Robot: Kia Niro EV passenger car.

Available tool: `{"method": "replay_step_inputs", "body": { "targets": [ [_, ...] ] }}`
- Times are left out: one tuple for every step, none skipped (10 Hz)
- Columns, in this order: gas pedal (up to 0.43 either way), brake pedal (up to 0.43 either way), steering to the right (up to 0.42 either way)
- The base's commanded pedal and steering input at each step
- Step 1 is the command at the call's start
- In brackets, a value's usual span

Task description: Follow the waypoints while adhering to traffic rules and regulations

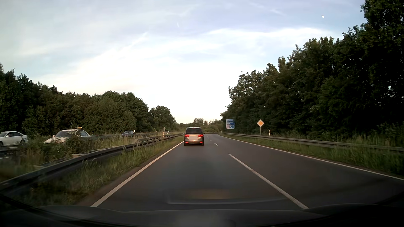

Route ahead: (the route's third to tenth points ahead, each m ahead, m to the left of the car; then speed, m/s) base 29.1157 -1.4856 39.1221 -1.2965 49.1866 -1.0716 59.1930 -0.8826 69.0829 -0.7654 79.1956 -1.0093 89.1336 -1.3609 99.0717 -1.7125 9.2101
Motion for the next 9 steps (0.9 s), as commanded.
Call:
{"method": "replay_step_inputs", "body": {
  "targets": [
    [0.331,0.000,-0.042],
    [0.331,0.000,-0.033],
    [0.331,0.000,-0.020],
    [0.331,0.000,-0.003],
    [0.339,0.000,0.000],
    [0.339,0.000,0.000],
    [0.339,0.000,0.000],
    [0.339,0.000,0.000],
    [0.339,0.000,0.001]
  ]
}}
